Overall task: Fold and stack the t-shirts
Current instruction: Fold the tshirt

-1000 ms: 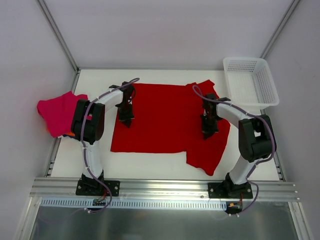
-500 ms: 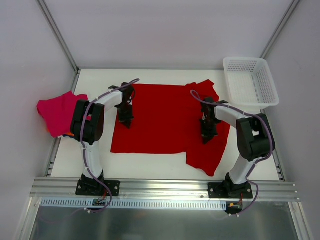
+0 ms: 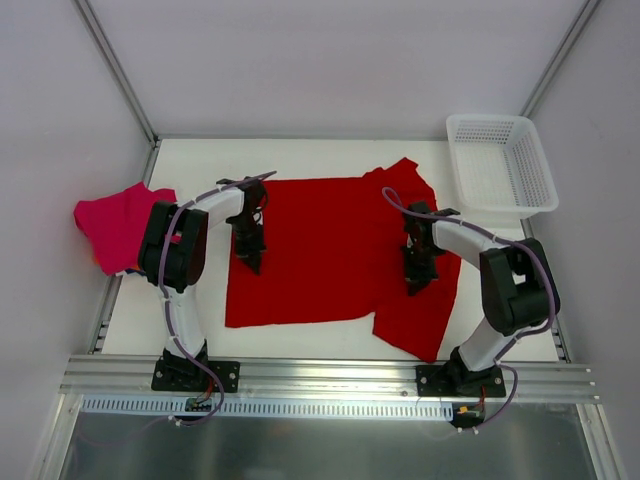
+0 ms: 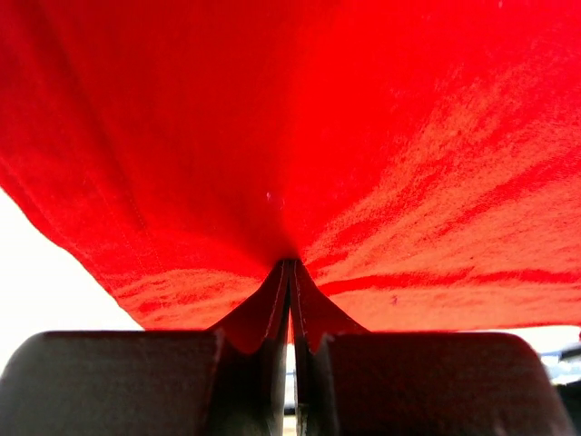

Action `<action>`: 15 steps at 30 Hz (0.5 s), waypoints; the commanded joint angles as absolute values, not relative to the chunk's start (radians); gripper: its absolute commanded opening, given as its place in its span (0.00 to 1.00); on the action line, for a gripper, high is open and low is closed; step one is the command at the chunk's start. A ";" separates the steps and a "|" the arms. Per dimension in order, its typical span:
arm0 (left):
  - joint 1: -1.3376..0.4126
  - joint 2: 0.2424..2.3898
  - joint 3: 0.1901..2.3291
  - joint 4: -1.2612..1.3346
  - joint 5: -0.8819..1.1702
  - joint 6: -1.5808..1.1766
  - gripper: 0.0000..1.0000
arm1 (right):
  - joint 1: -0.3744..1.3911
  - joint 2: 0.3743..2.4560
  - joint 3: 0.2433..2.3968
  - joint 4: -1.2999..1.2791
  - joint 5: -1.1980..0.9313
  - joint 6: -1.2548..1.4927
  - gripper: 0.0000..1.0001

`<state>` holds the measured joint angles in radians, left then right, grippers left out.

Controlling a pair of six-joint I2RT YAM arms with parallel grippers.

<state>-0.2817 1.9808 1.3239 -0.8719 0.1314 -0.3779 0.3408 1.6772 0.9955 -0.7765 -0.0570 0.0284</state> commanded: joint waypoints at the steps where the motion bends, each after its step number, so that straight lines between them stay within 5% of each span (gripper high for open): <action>1: -0.290 2.003 1.247 -0.925 0.110 -0.390 0.00 | 0.351 1.618 0.973 -0.822 -0.063 0.052 0.01; 10: -0.290 1.973 1.259 -0.963 0.054 -0.408 0.00 | 0.362 1.559 0.940 -0.842 -0.067 0.060 0.01; 15: -0.290 1.919 1.423 -1.012 0.006 -0.442 0.00 | 0.362 1.525 1.136 -0.909 -0.045 0.057 0.01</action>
